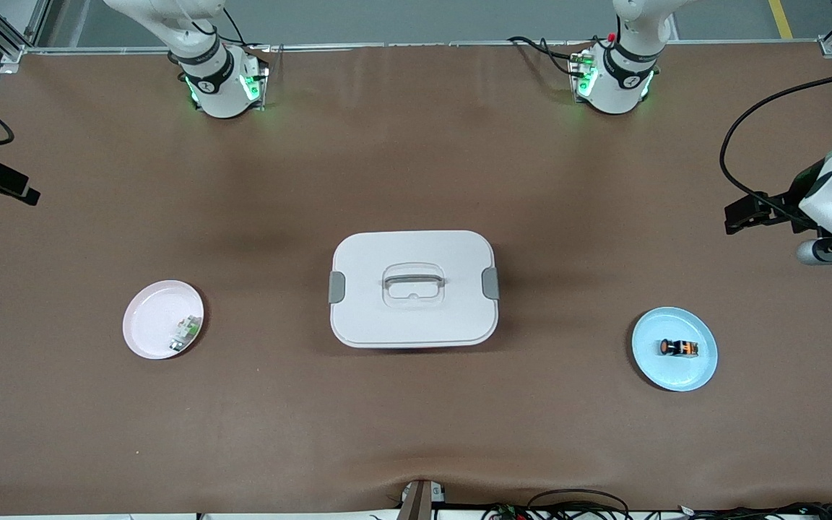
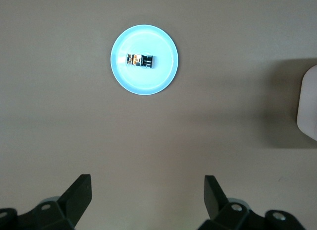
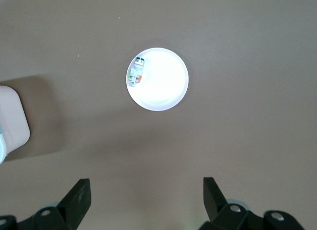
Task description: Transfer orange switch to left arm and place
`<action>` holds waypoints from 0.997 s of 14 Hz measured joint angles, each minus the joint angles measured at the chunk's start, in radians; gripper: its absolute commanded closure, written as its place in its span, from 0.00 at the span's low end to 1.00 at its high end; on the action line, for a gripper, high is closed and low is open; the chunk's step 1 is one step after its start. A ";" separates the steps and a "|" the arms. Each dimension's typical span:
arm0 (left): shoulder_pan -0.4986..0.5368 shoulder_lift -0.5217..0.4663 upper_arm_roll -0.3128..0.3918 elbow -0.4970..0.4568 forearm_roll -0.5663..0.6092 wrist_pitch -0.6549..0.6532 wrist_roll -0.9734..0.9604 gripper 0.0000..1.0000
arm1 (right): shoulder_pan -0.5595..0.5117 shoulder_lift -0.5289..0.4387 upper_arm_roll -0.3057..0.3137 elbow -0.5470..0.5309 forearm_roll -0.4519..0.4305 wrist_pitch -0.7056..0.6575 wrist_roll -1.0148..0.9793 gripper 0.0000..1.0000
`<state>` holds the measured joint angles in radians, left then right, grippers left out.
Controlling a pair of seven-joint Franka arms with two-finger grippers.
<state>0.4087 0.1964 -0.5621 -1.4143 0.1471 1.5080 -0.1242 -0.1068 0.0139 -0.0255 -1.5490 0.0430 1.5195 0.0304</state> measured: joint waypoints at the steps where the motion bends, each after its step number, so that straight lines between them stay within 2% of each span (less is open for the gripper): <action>1: -0.001 -0.001 0.000 0.000 0.000 -0.003 0.000 0.00 | 0.000 0.000 0.000 0.000 0.000 0.000 0.000 0.00; 4: -0.001 -0.021 0.003 0.002 0.000 -0.014 0.000 0.00 | 0.000 0.000 0.000 0.000 0.000 0.000 0.000 0.00; 8: 0.001 -0.115 0.015 0.004 0.000 -0.035 0.002 0.00 | 0.000 0.000 0.000 0.000 0.000 0.000 0.000 0.00; 11: 0.000 -0.146 0.023 -0.003 -0.001 -0.043 0.002 0.00 | 0.000 0.000 0.000 0.000 0.000 0.000 0.000 0.00; 12: -0.029 -0.150 0.054 -0.013 -0.001 -0.039 0.002 0.00 | 0.000 0.000 0.000 0.000 0.000 0.000 0.000 0.00; 14: -0.191 -0.174 0.235 -0.054 -0.030 -0.019 0.002 0.00 | 0.000 0.000 0.000 0.001 0.000 0.000 0.000 0.00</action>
<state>0.2178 0.0227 -0.3269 -1.4688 0.1172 1.4892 -0.1225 -0.1068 0.0143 -0.0251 -1.5485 0.0430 1.5195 0.0304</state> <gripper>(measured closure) 0.000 0.000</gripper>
